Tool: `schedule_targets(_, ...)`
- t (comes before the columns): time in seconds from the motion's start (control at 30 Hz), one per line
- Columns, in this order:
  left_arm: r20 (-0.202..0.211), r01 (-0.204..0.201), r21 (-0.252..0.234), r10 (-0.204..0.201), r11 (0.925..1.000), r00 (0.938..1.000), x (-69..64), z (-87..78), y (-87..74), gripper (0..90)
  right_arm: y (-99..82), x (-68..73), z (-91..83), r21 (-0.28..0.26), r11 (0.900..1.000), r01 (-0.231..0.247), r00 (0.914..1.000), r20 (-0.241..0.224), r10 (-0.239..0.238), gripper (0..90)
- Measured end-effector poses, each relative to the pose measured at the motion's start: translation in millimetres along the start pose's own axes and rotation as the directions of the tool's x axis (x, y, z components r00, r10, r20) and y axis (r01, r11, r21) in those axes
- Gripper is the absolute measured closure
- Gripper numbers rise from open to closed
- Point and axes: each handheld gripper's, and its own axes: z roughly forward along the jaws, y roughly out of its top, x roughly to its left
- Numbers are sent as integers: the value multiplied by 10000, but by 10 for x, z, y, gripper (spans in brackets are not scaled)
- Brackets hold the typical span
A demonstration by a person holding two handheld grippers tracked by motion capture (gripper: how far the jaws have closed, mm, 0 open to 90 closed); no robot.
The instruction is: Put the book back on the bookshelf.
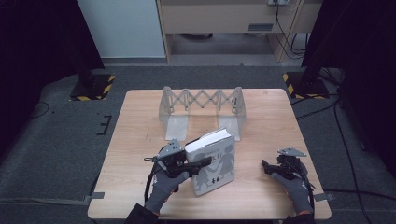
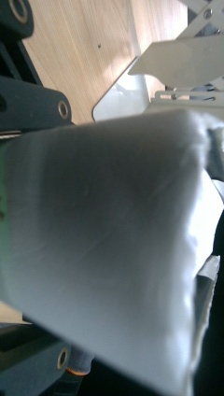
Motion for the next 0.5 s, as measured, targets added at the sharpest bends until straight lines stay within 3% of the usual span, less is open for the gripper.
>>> schedule_targets(0.27,8,-387,-149,388,9991,9992,-120,83,7,412,1,-1,2,0,10000,4,10000,-20,-4,115)
schedule_targets(0.5,-408,-893,-166,885,9959,9952,-214,15,151,411,1,0,3,-10,10000,30,10000,-12,-30,113)
